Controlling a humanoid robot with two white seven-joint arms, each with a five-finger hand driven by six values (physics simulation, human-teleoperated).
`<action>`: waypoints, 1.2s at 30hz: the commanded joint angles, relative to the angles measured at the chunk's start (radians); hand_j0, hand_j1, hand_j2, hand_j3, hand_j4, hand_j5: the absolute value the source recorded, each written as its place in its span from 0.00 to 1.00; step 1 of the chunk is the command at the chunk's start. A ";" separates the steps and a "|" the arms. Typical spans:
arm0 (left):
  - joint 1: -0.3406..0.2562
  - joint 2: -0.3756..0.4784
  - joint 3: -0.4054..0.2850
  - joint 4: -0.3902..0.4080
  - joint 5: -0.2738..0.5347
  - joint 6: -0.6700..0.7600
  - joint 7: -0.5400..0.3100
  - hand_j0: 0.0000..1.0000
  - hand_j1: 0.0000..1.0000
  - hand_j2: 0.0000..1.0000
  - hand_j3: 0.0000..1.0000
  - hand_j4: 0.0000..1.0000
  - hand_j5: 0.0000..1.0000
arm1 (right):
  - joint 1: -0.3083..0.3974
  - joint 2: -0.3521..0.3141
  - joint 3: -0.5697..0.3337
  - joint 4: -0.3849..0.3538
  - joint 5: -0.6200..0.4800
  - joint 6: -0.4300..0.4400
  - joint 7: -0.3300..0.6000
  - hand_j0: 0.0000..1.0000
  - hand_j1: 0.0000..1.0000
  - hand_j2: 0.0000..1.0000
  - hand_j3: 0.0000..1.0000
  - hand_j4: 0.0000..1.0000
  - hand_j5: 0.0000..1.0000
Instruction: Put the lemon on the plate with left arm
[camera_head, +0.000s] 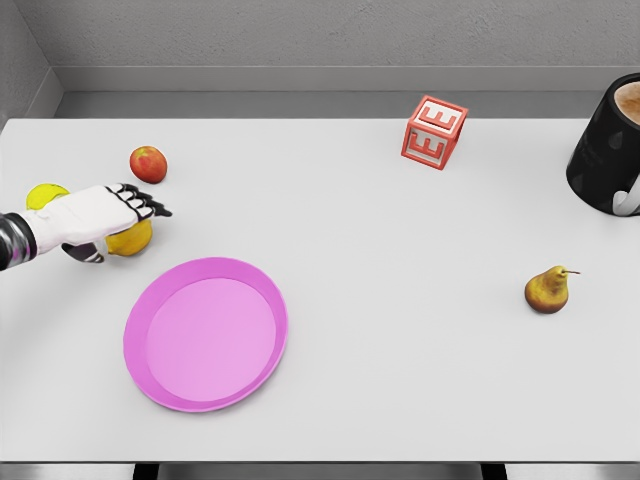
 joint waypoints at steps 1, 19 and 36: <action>0.000 -0.001 0.000 0.010 0.000 0.003 0.001 1.00 1.00 1.00 1.00 1.00 1.00 | 0.000 0.000 0.000 0.001 0.000 0.000 0.000 1.00 1.00 1.00 1.00 1.00 1.00; -0.006 -0.004 -0.005 0.010 -0.006 0.003 0.001 0.86 0.86 0.86 0.86 0.86 0.86 | 0.000 0.000 0.000 0.000 0.000 0.000 0.000 1.00 1.00 1.00 1.00 1.00 1.00; -0.011 0.003 -0.025 0.010 -0.006 0.003 0.001 0.66 0.66 0.66 0.66 0.66 0.66 | 0.000 0.000 0.000 0.001 0.000 0.000 0.000 1.00 1.00 1.00 1.00 1.00 1.00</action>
